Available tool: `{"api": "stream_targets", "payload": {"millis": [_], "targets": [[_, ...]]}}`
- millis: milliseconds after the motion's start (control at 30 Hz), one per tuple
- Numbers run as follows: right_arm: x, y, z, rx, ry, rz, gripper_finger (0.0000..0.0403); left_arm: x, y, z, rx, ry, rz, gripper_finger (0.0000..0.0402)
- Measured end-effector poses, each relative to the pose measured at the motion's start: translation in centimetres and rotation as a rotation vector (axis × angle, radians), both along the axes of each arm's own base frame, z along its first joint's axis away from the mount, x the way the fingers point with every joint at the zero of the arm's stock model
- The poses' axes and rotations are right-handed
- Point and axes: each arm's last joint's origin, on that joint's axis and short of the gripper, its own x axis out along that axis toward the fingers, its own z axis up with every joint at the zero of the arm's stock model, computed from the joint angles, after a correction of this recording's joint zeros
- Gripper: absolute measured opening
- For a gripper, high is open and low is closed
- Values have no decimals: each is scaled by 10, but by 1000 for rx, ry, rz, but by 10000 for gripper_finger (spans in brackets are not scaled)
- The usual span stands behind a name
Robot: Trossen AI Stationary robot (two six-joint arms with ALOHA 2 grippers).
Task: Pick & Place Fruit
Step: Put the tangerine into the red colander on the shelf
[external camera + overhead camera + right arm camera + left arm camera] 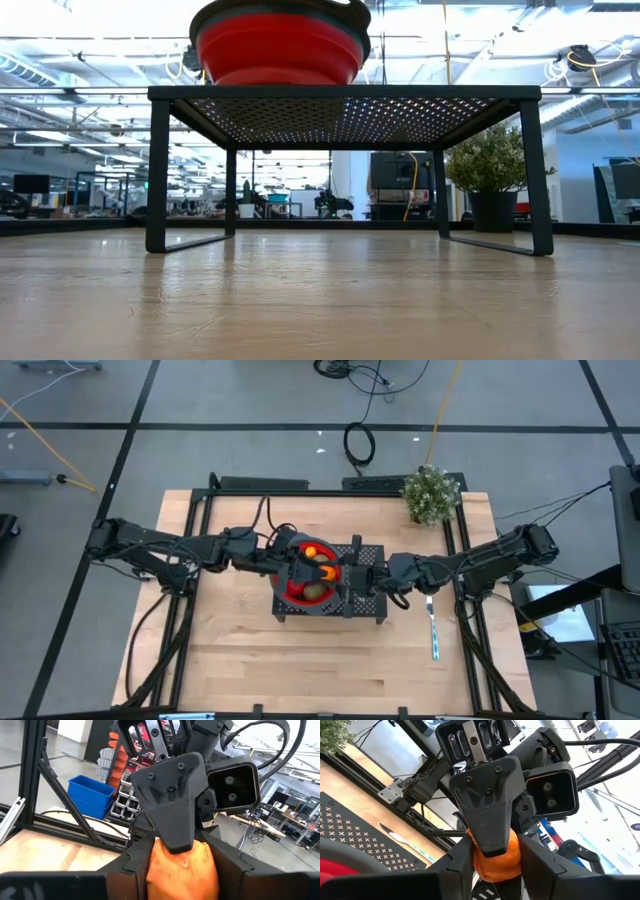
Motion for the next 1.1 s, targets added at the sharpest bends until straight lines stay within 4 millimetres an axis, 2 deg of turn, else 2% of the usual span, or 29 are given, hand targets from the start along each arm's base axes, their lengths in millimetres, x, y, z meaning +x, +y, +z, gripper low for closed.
{"api": "stream_targets", "payload": {"millis": [167,700,1100], "targets": [[0,0,0,2,-4,4,158,0,0,0,-11,0,-5,113],[0,1,0,52,-7,8,216,0,0,-6,-25,63,1,111],[-12,25,2,51,9,-40,222,0,11,-15,-24,153,37,111]]}}
